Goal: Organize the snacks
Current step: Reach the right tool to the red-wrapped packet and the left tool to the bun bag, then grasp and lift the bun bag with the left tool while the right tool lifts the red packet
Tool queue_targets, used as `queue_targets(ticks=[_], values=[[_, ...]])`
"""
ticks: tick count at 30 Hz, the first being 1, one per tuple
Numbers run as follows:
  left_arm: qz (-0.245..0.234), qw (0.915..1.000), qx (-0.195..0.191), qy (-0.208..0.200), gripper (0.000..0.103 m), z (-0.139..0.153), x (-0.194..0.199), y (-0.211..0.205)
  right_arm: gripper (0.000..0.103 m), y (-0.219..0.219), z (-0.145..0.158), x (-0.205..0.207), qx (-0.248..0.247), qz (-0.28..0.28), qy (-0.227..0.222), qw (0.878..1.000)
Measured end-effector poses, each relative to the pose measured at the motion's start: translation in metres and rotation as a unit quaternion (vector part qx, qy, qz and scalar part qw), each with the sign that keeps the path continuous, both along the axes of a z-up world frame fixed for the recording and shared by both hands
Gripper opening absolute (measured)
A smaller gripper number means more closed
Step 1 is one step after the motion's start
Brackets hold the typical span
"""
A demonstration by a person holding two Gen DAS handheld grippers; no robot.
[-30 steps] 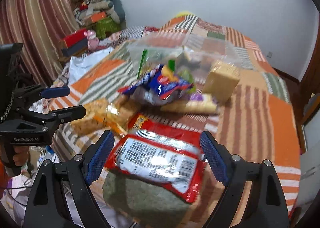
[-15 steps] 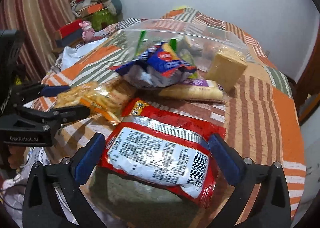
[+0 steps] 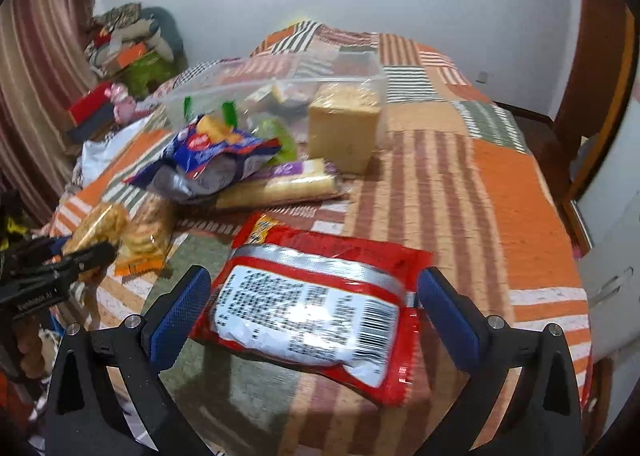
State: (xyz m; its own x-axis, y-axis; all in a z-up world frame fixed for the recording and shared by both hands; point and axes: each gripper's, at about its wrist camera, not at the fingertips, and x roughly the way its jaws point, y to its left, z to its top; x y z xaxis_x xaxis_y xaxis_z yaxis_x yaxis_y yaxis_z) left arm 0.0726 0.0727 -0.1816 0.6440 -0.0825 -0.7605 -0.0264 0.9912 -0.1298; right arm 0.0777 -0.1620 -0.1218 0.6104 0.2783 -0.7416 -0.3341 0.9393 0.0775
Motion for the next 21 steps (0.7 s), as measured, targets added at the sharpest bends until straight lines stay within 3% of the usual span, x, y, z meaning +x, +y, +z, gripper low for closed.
queue_targets(ticks=[3,6,13,15,17,21], values=[[0.003,1.0000,0.005,-0.002,0.045,0.001,-0.002,0.000,0.103,-0.010,-0.003,0.006,0.026,-0.010,0.017,0.999],[0.005,1.0000,0.003,-0.001,0.045,0.001,-0.004,0.000,0.103,-0.009,-0.019,0.014,0.042,-0.001,0.068,0.997],[0.008,1.0000,-0.001,-0.001,0.045,0.002,-0.005,0.000,0.102,0.000,-0.023,0.008,0.042,0.016,0.047,0.998],[0.009,1.0000,-0.001,-0.002,0.045,0.003,-0.005,-0.001,0.094,-0.001,-0.022,0.009,0.043,0.011,0.040,0.998],[0.009,1.0000,-0.001,-0.004,0.045,0.005,-0.007,-0.001,0.076,-0.003,-0.019,0.009,0.053,0.015,0.039,0.998],[0.010,0.9999,0.002,-0.010,0.045,0.010,-0.008,-0.002,0.066,-0.008,-0.017,0.009,0.071,0.016,0.037,0.997]])
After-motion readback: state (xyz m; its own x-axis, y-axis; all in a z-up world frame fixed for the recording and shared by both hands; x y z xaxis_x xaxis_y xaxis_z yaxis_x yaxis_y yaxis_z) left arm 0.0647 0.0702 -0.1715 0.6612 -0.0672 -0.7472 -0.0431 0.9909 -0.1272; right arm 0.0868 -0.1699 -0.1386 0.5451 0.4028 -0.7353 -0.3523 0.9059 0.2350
